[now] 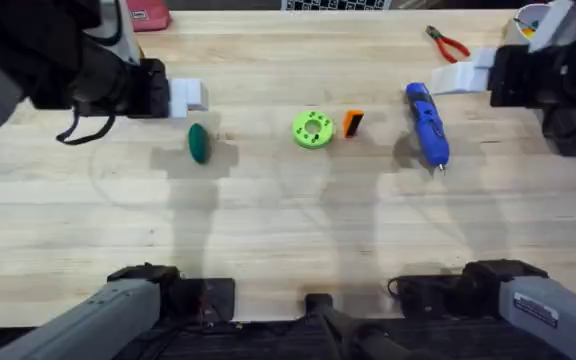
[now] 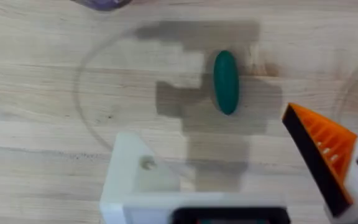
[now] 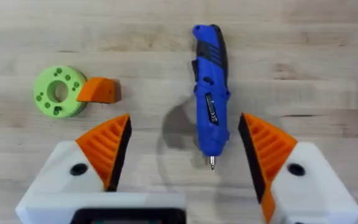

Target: Pick up the gripper from the table and insert it into the empty holder that is missing its gripper. Then pick up a screw, insert it into the mounting hole, and use the screwdriver to tighten it. Finally, clean up the table by picking up the vegetable and placing it into the bucket.

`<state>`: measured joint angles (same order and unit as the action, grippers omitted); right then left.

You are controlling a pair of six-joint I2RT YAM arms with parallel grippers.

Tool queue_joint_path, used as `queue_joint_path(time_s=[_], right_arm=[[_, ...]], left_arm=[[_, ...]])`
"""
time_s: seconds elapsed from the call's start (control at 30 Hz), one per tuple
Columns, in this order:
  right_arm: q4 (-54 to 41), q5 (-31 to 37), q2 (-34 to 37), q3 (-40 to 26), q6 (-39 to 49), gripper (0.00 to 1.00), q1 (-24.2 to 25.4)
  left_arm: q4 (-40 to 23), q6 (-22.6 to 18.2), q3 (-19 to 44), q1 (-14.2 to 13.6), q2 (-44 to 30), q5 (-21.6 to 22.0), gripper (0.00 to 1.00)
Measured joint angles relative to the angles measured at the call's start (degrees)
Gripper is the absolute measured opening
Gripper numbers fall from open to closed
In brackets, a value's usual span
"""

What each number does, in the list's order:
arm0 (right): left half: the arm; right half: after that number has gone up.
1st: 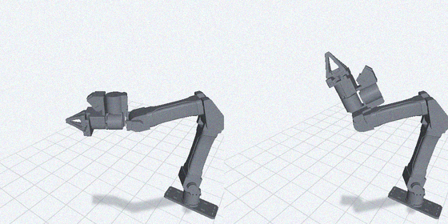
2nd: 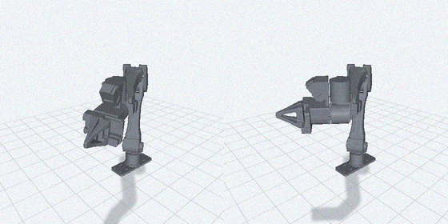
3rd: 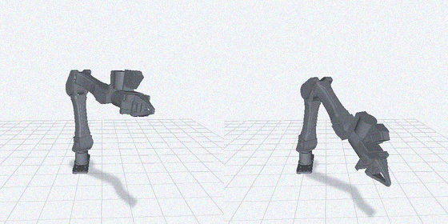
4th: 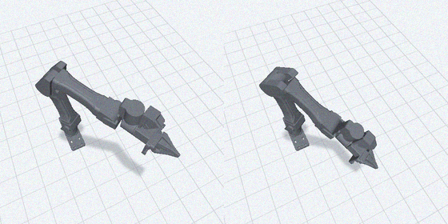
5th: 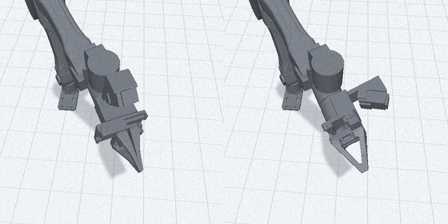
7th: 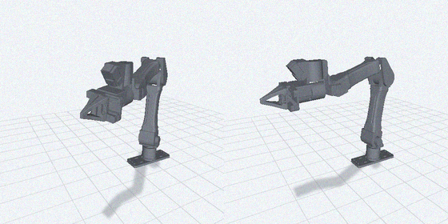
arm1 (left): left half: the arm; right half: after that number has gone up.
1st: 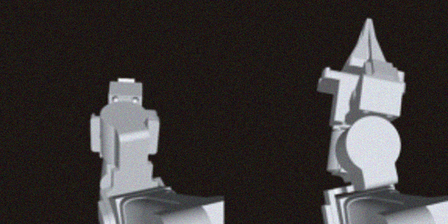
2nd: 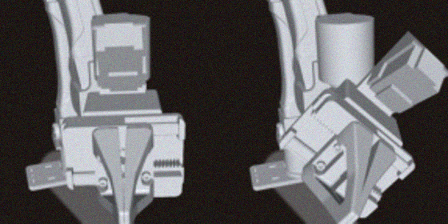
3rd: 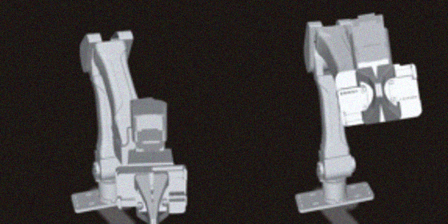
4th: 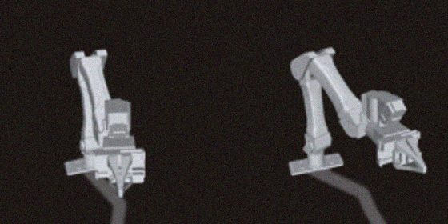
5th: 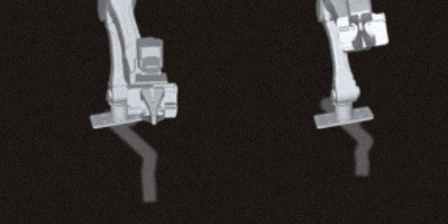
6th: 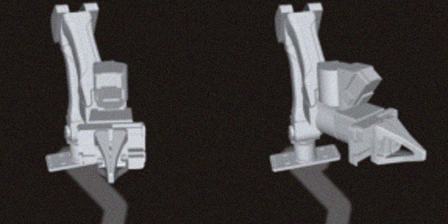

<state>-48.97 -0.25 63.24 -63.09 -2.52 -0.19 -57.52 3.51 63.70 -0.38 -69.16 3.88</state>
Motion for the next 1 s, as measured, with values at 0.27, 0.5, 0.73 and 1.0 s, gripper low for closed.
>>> queue_joint_path(time_s=[0.27, 0.5, 0.73, 1.0], right_arm=[[-0.6, 0.0, 2.0, -0.1, 0.0, 0.994, 0.0], [-0.7, 0.0, 2.3, -0.2, 0.0, 0.994, 0.0], [-0.7, 0.0, 2.3, -0.2, 0.0, 0.994, 0.0], [-0.8, 0.0, 2.3, -0.2, 0.0, 0.994, 0.0]], left_arm=[[0.6, 0.2, 0.0, 0.0, -4.4, -3.1, 0.985], [-0.5, 5.3, 0.2, 0.0, -10.0, -5.9, 0.985], [0.7, 6.4, 0.2, 1.3, -21.4, -6.9, 0.985], [5.3, 5.6, 0.2, 1.5, -31.7, -7.3, 0.985]])
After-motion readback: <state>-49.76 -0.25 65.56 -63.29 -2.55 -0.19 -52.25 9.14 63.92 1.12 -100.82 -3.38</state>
